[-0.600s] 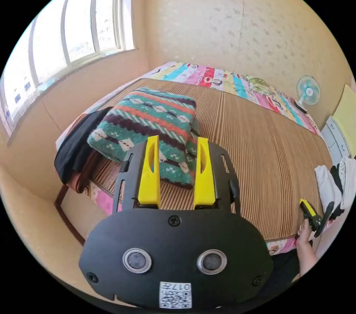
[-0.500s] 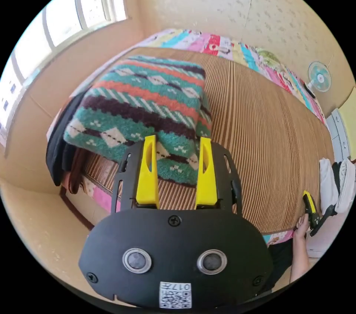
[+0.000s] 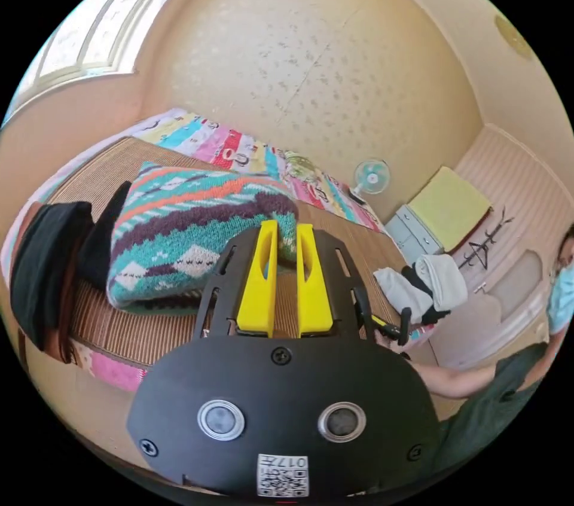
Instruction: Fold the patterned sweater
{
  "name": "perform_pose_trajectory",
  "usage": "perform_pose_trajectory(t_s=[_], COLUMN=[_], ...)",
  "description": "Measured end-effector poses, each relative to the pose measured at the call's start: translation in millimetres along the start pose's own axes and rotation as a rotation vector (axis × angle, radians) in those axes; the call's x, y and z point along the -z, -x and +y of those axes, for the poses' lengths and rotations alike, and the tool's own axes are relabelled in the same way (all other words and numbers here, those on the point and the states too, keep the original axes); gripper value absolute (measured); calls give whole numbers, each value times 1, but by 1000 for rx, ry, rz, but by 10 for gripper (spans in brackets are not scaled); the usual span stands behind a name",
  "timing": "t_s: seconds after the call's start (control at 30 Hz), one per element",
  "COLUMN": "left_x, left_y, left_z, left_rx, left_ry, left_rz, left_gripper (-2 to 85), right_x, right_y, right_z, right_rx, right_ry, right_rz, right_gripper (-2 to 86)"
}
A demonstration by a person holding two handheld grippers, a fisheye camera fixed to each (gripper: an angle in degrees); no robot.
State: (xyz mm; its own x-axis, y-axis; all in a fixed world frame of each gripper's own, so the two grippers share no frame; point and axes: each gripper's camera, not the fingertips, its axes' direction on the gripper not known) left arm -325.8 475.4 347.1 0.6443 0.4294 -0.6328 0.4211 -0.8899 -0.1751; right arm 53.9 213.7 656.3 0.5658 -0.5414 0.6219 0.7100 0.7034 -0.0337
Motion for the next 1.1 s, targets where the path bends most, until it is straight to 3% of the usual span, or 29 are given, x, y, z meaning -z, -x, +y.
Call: perform_pose_trajectory(t_s=[0.1,0.2,0.33,0.4,0.47,0.57,0.63,0.73,0.77,0.8,0.87,0.97,1.03,1.1], left_x=[8,-10,-45,-51,-38,-14,-5,-14,-24,-34,-49,-70,-81,-97], left_y=[-16,-3,18,1,-19,-51,-66,-80,-84,-90,-100,-117,-121,-118], left_z=[62,137,225,251,251,234,221,198,190,184,174,158,151,144], left_rx=[-17,112,381,314,237,104,51,18,8,1,-2,-19,-18,-4], left_ry=[9,91,347,494,462,364,299,280,285,284,301,323,322,384], left_rz=[281,357,173,15,-52,-141,-189,-149,-135,-145,-164,-162,-155,-135], left_gripper=[55,61,65,54,36,6,3,9,11,11,14,46,66,75], right_x=[-3,-6,-9,-10,-8,4,10,-11,-18,-27,-13,27,45,51], right_y=[-6,-12,-29,-37,-44,-43,-35,-17,-11,-1,5,27,44,29], right_z=[-2,-5,-14,-19,-25,-24,-14,-7,-6,-3,0,-1,-2,0], right_rx=[2,12,-3,-12,-21,-7,30,37,39,36,34,177,235,147], right_ry=[1,1,38,68,117,128,73,154,190,248,186,85,101,45], right_rz=[6,24,4,-9,-23,-260,-610,-975,-1003,-981,-918,-1124,-962,-743], right_gripper=[5,6,7,10,14,31,74,98,92,81,35,18,16,22])
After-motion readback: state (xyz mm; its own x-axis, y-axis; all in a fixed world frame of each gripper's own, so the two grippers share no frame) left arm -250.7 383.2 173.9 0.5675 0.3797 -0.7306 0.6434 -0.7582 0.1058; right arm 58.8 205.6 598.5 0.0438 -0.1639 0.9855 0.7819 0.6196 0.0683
